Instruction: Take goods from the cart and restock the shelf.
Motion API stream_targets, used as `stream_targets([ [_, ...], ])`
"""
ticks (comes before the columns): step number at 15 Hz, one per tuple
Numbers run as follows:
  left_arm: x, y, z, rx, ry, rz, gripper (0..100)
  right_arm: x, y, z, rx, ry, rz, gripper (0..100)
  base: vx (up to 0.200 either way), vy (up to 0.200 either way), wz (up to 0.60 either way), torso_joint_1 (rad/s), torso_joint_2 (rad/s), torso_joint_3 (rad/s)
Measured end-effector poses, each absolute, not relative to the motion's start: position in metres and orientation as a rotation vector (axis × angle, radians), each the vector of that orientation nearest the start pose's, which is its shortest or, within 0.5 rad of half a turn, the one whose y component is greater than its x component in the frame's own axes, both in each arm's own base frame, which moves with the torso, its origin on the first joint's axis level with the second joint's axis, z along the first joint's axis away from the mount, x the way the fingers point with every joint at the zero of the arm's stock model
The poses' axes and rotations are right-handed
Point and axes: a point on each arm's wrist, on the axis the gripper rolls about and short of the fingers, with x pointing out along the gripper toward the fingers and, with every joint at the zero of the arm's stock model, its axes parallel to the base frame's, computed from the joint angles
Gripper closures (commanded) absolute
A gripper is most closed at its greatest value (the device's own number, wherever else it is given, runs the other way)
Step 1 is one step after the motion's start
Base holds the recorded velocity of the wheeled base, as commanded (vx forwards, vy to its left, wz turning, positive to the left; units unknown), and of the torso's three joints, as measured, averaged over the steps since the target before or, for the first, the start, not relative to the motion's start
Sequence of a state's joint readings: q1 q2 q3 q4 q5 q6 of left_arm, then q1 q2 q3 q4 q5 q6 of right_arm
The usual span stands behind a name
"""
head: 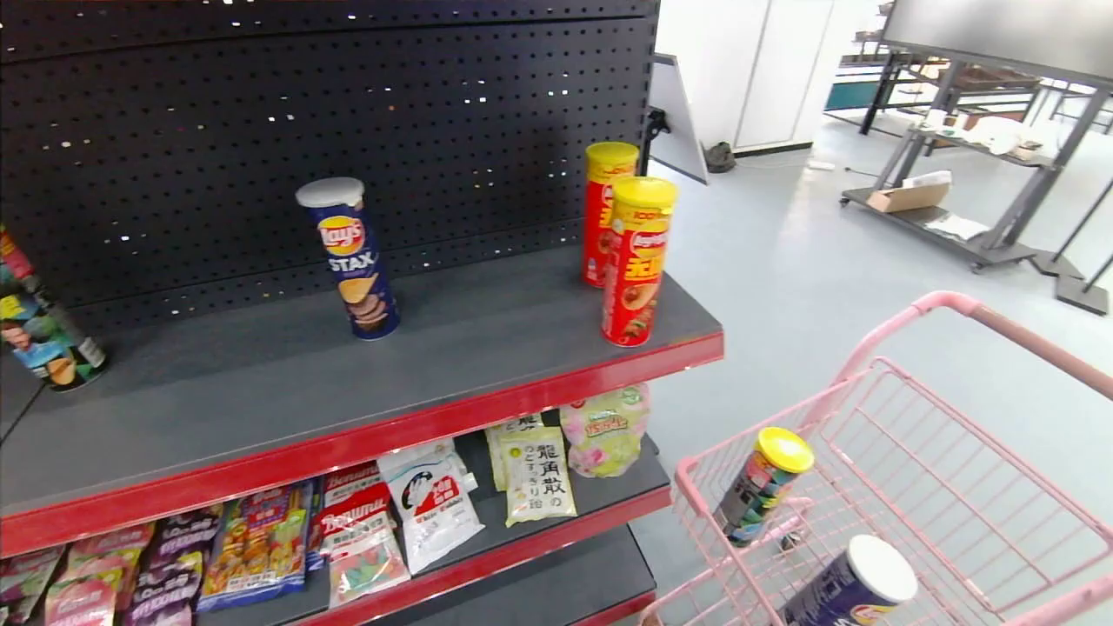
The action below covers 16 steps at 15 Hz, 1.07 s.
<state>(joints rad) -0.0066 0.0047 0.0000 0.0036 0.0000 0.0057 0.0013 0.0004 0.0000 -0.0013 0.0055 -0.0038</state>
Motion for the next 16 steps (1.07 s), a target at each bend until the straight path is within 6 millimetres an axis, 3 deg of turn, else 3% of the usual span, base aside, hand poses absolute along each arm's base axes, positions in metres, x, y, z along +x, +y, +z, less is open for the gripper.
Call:
stream_targets([
  [4,-0.0224,0.0002,0.0753,0.006,0.008,-0.007,0,-0.0228,0.0001,0.0757,-0.004,-0.001,0.007,0,0.000,0.000,-0.60,0.001,0.00,0.002],
  [9,-0.0224,0.0001,0.0754,0.006,0.007,-0.006,0,-0.0228,0.0001,0.0757,-0.004,-0.002,0.008,0,0.000,0.000,0.00,-0.018,0.03,0.026],
  [16,-0.0224,0.0001,0.0753,0.005,0.007,-0.006,0,-0.0228,0.0001,0.0757,-0.002,-0.001,0.008,0,0.000,0.000,0.00,-0.141,0.34,0.195],
])
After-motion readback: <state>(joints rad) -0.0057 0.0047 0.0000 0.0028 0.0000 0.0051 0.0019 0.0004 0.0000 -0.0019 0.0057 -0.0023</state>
